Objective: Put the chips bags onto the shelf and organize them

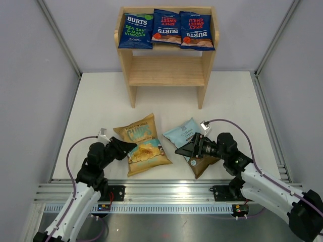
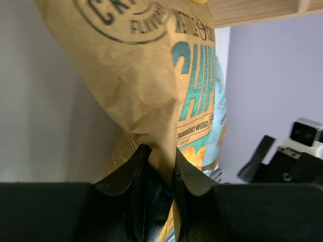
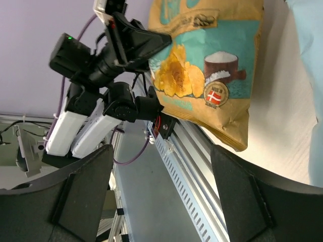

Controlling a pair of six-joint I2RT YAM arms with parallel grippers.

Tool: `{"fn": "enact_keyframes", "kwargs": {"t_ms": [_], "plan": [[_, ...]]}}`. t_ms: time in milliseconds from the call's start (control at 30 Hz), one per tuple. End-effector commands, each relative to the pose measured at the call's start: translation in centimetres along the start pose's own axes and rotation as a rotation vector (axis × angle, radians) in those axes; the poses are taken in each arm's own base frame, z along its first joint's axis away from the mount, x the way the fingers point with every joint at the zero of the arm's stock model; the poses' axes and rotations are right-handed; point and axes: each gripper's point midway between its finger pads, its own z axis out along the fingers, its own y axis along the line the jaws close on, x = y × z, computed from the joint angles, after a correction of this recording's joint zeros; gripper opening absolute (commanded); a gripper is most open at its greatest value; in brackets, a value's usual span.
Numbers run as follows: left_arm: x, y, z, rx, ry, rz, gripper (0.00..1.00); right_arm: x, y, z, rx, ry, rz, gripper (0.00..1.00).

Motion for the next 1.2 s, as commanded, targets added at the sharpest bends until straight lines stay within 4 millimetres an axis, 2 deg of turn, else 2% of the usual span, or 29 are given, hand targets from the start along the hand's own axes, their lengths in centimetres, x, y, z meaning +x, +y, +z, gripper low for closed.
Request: {"fn": "enact_keyframes", "kwargs": {"t_ms": [0, 33, 67, 133, 167, 333, 433, 467, 533, 567, 600, 667, 800, 967, 1167], "plan": [[-2.9, -6.1, -1.7, 0.144, -0.101, -0.014, 0.19, -1.8, 0.8, 1.5, -0.005, -0.134, -0.012, 0.84], [-3.2, -6.5, -2.0, 0.15, -0.117, -0.013, 0.18, -1.5, 0.7, 1.8, -0.003, -0.133, -0.002, 0.84], [-3.7, -7.3, -2.4, 0.16, -0.14, -0.016, 0.18, -2.2, 0.9, 2.0, -0.009, -0.177, 0.015, 0.84], [-4.2, -7.9, -2.8, 0.173, -0.161, -0.036, 0.18, -1.0, 1.2, 2.6, -0.01, -0.166, 0.022, 0.84], [-4.7, -8.6, -3.2, 0.191, -0.186, -0.042, 0.18, -1.3, 1.1, 2.8, 0.004, -0.2, 0.019, 0.84], [-5.9, -11.2, -4.1, 0.278, -0.229, -0.088, 0.17, 0.8, 2.7, 4.8, -0.035, -0.174, -0.014, 0.85], [-6.4, -13.2, -4.8, 0.348, -0.241, -0.104, 0.15, 0.8, 3.6, 5.6, -0.08, -0.212, -0.031, 0.85], [-6.6, -13.9, -5.2, 0.372, -0.245, -0.105, 0.15, 1.4, 4.2, 5.9, -0.1, -0.203, -0.052, 0.85], [-6.8, -14.8, -5.7, 0.399, -0.247, -0.121, 0.15, 1.1, 4.1, 6.7, -0.085, -0.233, -0.071, 0.86], [-7.0, -15.6, -6.1, 0.434, -0.251, -0.129, 0.15, 1.3, 4.8, 7.2, -0.096, -0.23, -0.082, 0.86], [-7.0, -16.0, -6.3, 0.45, -0.253, -0.131, 0.15, 1.6, 4.1, 7.8, -0.073, -0.228, -0.093, 0.86], [-7.1, -16.7, -6.7, 0.487, -0.248, -0.156, 0.15, 1.1, 4.9, 8.3, -0.1, -0.26, -0.104, 0.87], [-6.8, -17.5, -7.0, 0.554, -0.216, -0.202, 0.15, 0.5, 6.6, 9.2, -0.218, -0.316, -0.108, 0.87], [-6.5, -18.2, -7.2, 0.576, -0.186, -0.217, 0.15, 0.3, 9.7, 9.7, -0.366, -0.334, -0.162, 0.87], [-6.0, -18.3, -7.3, 0.581, -0.147, -0.241, 0.14, -0.8, 11.3, 9.4, -0.432, -0.403, -0.2, 0.88]]}}
